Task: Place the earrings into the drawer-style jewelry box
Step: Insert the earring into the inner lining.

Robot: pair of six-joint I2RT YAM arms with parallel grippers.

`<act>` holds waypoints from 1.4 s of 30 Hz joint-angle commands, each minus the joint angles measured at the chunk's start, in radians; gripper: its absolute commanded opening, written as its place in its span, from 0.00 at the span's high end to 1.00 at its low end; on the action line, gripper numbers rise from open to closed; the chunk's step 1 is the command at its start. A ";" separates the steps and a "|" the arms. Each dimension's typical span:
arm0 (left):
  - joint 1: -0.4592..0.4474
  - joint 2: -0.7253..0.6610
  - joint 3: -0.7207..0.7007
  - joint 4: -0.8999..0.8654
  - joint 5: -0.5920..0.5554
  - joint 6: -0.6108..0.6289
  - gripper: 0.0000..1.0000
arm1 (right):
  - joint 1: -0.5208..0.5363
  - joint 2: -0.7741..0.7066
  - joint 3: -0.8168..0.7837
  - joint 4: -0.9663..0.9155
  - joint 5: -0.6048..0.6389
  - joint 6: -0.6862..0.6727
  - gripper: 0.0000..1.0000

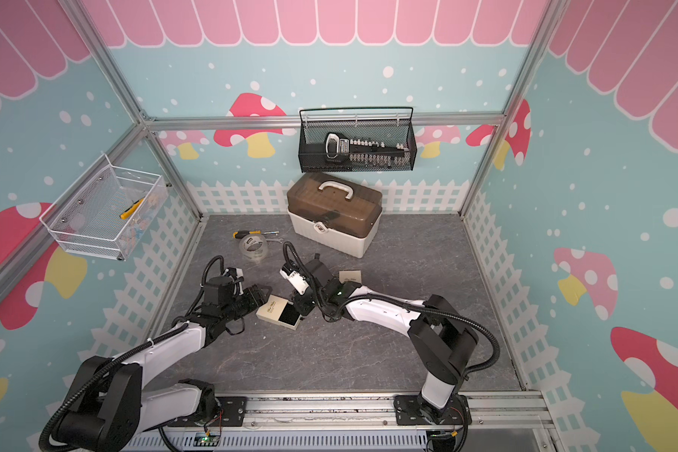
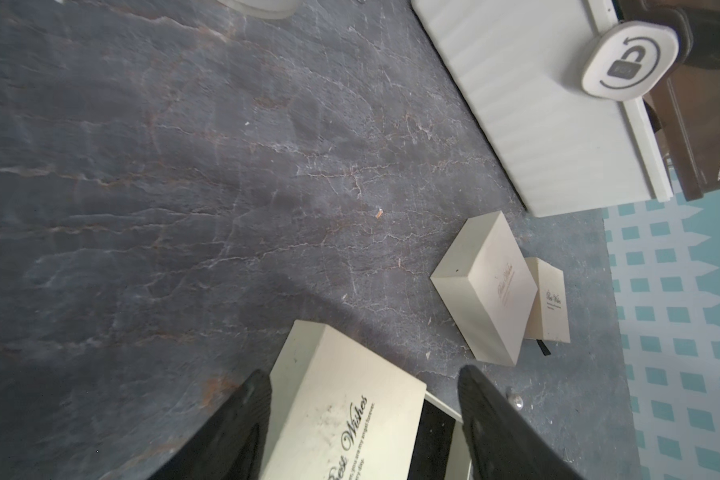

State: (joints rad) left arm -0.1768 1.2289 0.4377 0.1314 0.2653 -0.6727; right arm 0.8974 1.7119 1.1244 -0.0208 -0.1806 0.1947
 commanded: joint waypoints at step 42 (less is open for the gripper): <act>0.019 0.159 0.033 0.011 0.144 0.100 0.36 | 0.003 0.217 0.009 0.131 0.013 -0.185 1.00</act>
State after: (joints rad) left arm -0.1638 1.3781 0.4442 0.1501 0.3973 -0.5941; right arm 0.8974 1.9285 1.1328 0.0830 -0.1776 0.0364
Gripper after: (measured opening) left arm 0.637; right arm 0.099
